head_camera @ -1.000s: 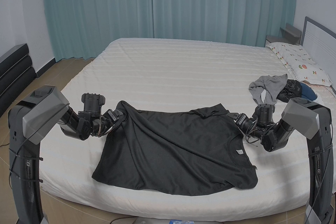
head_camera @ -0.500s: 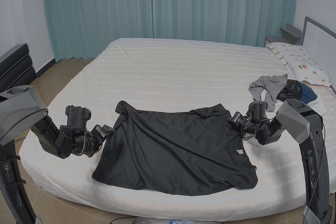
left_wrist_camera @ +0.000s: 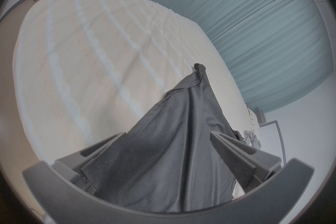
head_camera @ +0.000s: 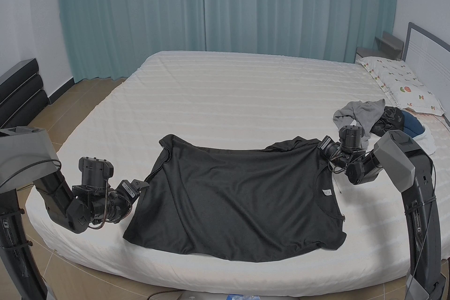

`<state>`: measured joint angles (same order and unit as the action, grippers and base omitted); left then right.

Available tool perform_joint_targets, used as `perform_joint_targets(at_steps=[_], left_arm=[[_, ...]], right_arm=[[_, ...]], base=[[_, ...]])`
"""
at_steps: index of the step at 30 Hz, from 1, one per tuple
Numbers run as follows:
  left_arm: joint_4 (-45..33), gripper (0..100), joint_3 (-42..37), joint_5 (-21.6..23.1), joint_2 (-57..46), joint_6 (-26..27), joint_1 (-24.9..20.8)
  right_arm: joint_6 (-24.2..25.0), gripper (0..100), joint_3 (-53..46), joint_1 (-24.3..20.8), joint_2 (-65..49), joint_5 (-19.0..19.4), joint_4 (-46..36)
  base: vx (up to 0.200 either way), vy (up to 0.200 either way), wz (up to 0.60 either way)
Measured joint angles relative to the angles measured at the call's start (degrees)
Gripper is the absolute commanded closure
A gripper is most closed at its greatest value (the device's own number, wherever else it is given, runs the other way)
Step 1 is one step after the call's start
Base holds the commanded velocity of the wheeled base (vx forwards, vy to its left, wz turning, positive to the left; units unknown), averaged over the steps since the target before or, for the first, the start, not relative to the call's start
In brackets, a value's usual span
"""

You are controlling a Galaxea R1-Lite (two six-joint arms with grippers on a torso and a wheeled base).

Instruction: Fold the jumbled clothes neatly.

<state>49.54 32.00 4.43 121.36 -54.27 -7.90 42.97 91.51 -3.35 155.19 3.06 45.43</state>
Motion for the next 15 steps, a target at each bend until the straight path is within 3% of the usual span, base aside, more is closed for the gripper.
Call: perform_joint_targets(at_steps=[8, 15], left_arm=[[0.0, 0, -0.5, 0.2, 1.5, 0.0, 0.1], [0.0, 0, -0.7, 0.2, 1.9, -0.2, -0.2]], right_arm=[[-0.1, 100, 5.6, 1.0, 2.0, -5.8, 0.0], [-0.4, 100, 7.9, 2.8, 3.1, -6.3, -0.5]], base=[[0.000, 0.000, 0.00], [0.000, 0.000, 0.00]])
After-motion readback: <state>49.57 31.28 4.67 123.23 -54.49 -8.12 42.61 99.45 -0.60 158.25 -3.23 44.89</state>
